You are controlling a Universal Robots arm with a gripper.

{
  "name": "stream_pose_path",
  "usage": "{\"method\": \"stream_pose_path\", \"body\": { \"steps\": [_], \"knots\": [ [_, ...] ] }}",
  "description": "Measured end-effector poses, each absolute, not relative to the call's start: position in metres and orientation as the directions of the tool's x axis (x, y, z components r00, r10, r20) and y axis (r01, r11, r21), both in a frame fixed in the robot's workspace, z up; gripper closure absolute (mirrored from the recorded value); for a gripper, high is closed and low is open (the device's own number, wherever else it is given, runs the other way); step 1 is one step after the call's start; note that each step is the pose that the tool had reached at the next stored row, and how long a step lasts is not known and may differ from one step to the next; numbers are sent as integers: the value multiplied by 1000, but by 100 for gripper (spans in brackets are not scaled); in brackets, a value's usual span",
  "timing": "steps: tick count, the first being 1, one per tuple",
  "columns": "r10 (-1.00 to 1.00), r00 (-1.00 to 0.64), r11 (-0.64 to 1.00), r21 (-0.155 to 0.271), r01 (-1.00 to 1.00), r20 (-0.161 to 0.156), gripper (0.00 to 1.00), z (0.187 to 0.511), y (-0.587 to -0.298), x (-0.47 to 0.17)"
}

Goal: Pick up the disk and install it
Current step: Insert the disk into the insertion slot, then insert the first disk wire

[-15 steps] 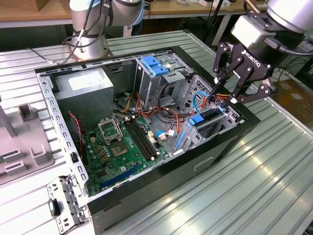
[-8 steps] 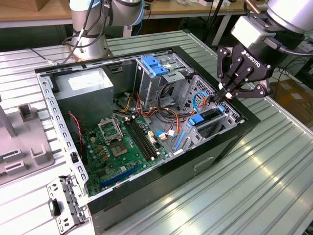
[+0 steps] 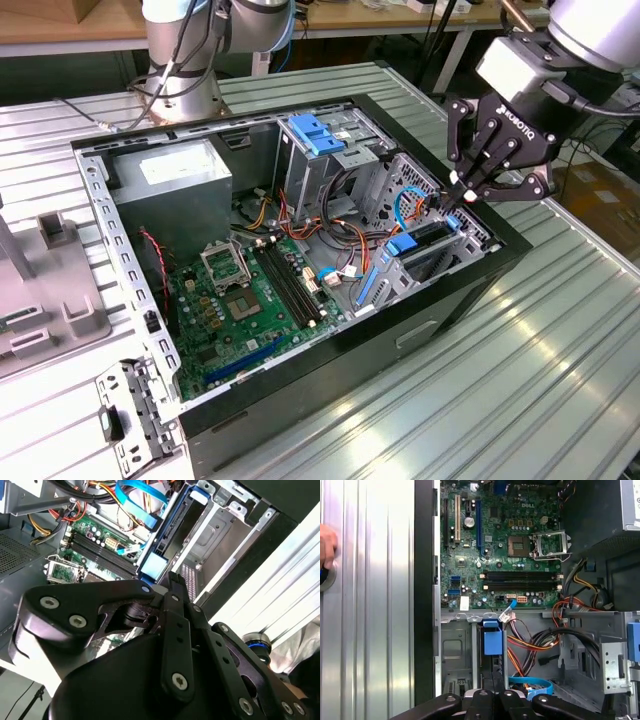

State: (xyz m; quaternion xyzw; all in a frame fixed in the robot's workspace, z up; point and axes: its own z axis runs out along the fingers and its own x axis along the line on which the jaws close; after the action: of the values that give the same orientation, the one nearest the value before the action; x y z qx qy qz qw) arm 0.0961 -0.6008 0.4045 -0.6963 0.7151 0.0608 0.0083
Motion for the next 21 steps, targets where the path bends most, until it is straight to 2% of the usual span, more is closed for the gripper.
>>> {"method": "stream_pose_path", "body": {
  "steps": [21],
  "knots": [
    [-995, -30, 23, 75, -997, -96, 89, 401, -601, 113]
  ]
}}
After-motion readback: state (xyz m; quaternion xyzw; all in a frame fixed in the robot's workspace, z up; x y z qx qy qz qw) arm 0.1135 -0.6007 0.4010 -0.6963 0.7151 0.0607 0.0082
